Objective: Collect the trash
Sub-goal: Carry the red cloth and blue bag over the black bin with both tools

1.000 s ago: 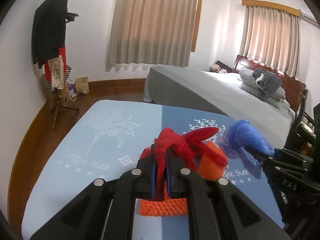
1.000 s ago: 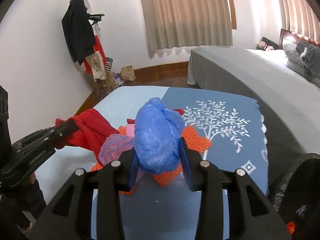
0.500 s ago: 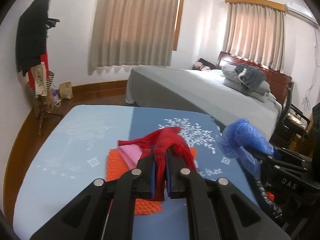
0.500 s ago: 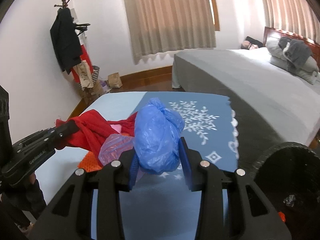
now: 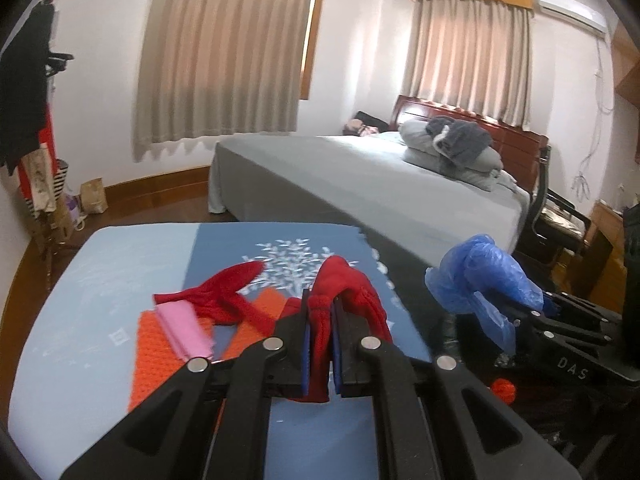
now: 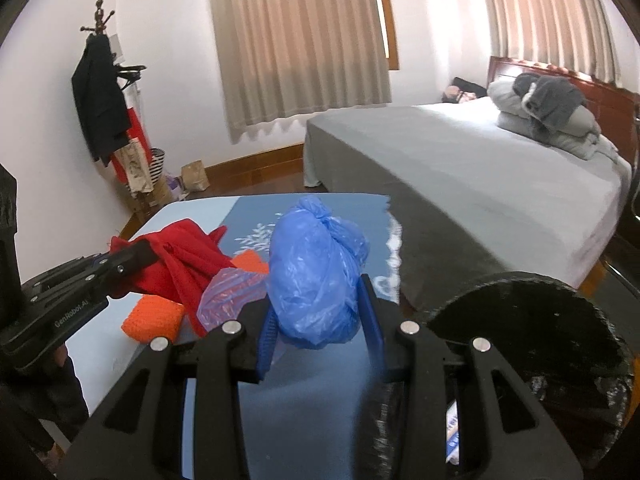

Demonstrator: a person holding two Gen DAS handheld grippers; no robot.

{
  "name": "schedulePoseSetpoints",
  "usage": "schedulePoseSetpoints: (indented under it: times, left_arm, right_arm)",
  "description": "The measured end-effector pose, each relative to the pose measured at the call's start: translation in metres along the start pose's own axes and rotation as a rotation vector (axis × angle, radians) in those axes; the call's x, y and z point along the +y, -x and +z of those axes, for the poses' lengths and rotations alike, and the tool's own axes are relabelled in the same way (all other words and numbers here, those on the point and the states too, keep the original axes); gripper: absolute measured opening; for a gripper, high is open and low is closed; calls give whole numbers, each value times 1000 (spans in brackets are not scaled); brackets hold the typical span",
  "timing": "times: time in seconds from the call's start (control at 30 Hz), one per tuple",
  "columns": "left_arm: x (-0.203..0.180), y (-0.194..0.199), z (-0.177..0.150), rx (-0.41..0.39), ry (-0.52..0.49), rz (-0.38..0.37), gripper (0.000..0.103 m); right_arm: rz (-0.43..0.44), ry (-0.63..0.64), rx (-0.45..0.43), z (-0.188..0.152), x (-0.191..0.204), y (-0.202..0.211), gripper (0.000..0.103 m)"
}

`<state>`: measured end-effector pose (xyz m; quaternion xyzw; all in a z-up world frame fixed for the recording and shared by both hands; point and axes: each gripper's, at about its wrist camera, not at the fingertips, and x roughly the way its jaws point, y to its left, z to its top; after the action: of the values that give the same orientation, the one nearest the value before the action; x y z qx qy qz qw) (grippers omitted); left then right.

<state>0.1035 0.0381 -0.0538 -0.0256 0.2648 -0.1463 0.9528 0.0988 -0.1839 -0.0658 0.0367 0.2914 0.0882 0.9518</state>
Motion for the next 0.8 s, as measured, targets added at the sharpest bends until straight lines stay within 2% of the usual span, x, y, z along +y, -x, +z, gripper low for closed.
schedulePoseSetpoints:
  times: [0.8]
  left_arm:
    - [-131, -27, 9, 18, -117, -249, 8]
  right_arm:
    - [-220, -112, -28, -31, -100, 60, 36]
